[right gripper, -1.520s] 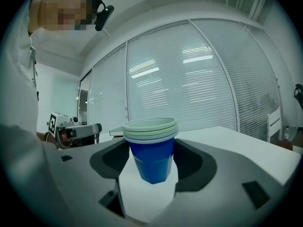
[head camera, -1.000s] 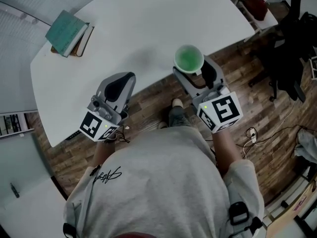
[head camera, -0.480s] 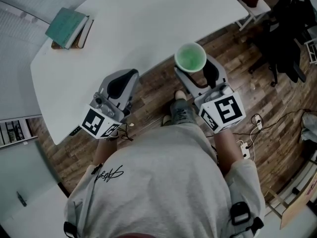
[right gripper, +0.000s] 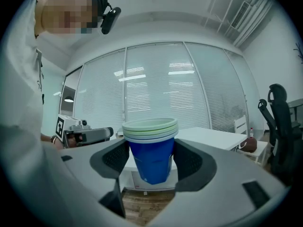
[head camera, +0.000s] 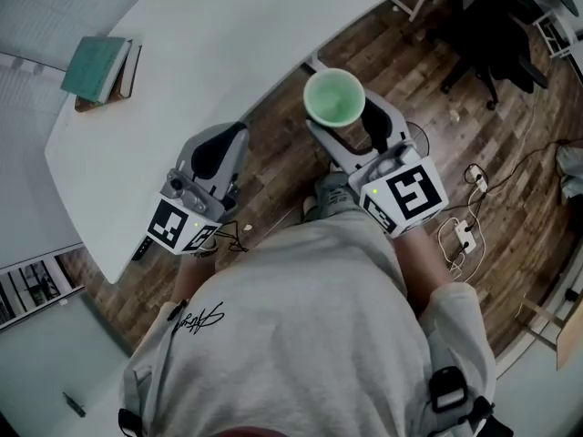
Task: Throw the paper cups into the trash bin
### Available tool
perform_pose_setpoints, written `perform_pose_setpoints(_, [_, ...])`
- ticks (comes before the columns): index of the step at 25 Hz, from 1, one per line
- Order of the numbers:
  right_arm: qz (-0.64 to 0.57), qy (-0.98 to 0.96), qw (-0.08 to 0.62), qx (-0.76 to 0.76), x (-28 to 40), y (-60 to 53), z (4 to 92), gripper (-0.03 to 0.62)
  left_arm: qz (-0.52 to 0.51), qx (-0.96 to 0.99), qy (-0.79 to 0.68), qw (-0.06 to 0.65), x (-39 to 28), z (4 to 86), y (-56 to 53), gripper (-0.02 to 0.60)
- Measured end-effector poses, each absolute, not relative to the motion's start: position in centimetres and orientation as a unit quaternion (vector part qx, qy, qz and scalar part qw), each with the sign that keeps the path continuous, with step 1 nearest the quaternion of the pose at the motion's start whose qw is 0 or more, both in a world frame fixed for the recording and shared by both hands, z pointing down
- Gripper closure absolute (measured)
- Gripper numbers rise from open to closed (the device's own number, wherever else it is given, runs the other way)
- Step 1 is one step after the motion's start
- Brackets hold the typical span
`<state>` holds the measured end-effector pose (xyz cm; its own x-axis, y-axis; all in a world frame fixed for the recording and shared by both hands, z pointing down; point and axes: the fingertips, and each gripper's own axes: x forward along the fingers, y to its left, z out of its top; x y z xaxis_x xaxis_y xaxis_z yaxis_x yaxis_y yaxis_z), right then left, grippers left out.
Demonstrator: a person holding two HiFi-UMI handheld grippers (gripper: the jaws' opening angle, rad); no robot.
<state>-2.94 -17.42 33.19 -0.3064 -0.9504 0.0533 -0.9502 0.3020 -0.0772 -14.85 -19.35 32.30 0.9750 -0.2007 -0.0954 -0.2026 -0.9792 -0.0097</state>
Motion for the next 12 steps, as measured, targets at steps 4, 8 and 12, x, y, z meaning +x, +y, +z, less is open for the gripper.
perform_pose_setpoints(4, [-0.046,0.791,0.003,-0.610,-1.7,-16.0,32.9,0.299,0.048,-0.996,0.074,0.002,-13.6,32.5,-18.6,0.588])
perform_pose_setpoints(8, [-0.040,0.769,0.005,-0.638,0.3,-14.9,32.6,0.299,0.047,-0.998,0.041,0.002,-11.9,32.7,-18.1,0.588])
perform_pose_setpoints(12, [-0.038,0.749,0.006,-0.662,2.1,-13.4,32.5,0.299,0.047,-0.999,0.011,0.002,-10.0,32.9,-17.5,0.588])
